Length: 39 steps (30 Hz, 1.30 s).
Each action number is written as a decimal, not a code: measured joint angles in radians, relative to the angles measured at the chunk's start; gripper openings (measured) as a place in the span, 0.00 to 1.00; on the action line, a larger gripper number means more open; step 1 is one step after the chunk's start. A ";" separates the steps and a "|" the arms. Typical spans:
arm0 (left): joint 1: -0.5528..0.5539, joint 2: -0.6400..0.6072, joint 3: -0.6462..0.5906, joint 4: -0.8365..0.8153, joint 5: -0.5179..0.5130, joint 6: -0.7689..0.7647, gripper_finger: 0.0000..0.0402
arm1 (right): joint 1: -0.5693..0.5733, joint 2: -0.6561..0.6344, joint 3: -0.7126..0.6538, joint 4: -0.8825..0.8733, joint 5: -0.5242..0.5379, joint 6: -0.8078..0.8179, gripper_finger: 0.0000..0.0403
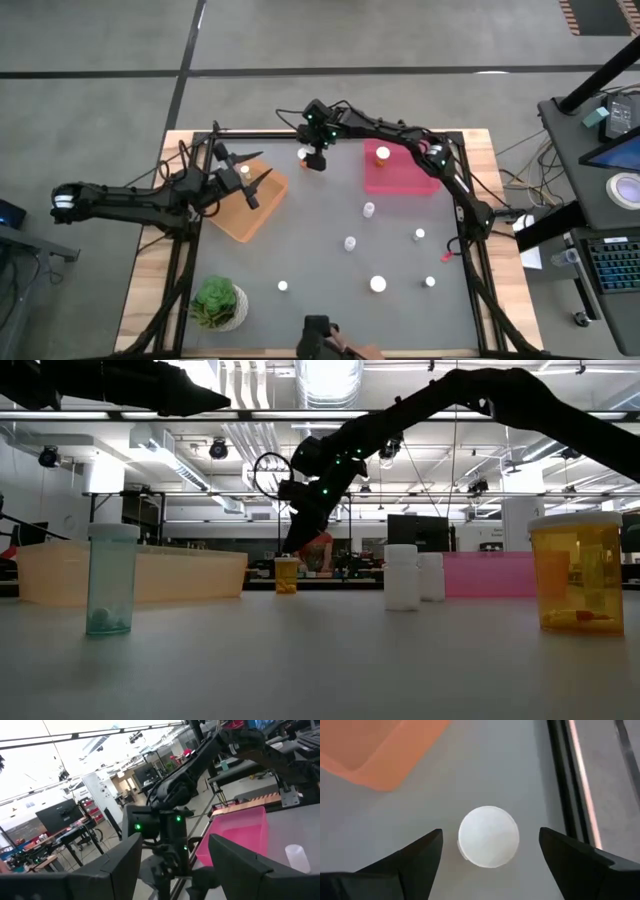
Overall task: Pick and place medicine bottles into bin by pill shape (circle, oval)
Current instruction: Put the orange capsule bottle into the pink bin
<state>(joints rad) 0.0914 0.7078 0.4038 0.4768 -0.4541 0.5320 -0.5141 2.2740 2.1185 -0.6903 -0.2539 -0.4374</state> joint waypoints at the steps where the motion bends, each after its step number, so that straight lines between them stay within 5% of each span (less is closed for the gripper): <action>1: 0.000 0.001 0.000 0.002 0.000 0.000 0.53 | 0.001 0.004 0.000 0.000 0.002 0.005 0.81; 10: 0.000 0.005 0.000 0.003 0.000 0.003 0.53 | 0.007 0.037 -0.001 0.039 0.049 0.007 0.78; 24: 0.000 0.005 0.000 0.004 0.000 0.005 0.53 | 0.008 0.037 -0.003 0.037 0.047 0.017 0.52; 39: 0.000 0.006 0.000 0.004 0.000 0.004 0.53 | 0.013 -0.032 -0.001 -0.013 0.046 0.113 0.52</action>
<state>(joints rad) 0.0916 0.7143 0.4038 0.4805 -0.4541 0.5364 -0.5014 2.2422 2.1178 -0.7029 -0.2076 -0.3242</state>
